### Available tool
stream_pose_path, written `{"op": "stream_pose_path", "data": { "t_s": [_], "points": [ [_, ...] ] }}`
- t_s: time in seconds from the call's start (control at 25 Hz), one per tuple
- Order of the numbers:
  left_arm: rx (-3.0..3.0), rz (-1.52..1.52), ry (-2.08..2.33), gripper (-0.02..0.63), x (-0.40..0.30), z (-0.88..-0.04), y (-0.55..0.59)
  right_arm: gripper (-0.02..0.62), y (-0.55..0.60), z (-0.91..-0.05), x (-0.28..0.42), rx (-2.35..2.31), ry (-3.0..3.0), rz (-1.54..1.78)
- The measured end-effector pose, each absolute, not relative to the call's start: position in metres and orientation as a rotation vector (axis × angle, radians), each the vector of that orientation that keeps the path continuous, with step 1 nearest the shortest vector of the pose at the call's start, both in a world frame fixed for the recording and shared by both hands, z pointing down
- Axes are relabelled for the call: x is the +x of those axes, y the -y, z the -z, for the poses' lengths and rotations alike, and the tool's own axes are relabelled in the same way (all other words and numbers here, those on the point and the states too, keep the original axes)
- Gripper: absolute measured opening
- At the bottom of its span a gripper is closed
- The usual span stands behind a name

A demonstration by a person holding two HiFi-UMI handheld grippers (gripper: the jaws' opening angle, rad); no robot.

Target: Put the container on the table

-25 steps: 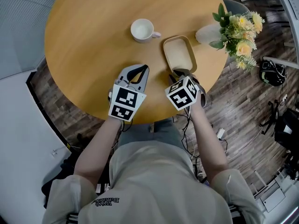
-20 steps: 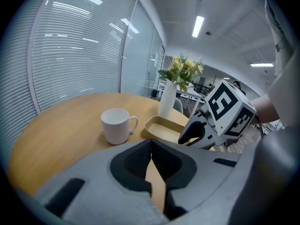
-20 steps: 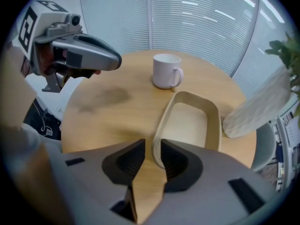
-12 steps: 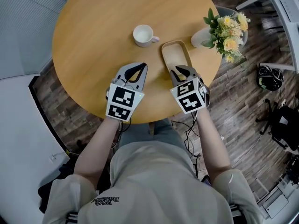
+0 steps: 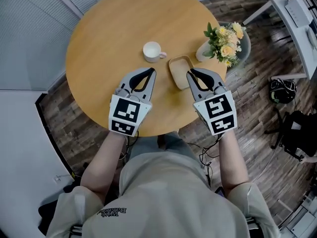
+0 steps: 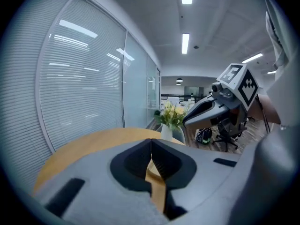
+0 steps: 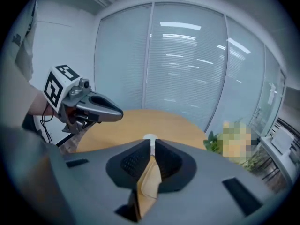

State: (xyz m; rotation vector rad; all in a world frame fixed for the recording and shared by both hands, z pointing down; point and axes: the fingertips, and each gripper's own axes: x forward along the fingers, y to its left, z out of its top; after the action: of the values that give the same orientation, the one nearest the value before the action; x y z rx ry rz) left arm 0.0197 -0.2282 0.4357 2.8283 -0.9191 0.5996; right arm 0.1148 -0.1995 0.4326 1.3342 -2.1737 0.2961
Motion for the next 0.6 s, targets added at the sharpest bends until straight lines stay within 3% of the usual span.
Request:
{"op": "stream_pose_path", "data": {
  "t_s": [0.6],
  "points": [
    [3.102,-0.457,1.030,0.021,0.004,-0.303,0.191,0.037,0.150,-0.297,0.109,1.555,2.350,0.034]
  ]
}}
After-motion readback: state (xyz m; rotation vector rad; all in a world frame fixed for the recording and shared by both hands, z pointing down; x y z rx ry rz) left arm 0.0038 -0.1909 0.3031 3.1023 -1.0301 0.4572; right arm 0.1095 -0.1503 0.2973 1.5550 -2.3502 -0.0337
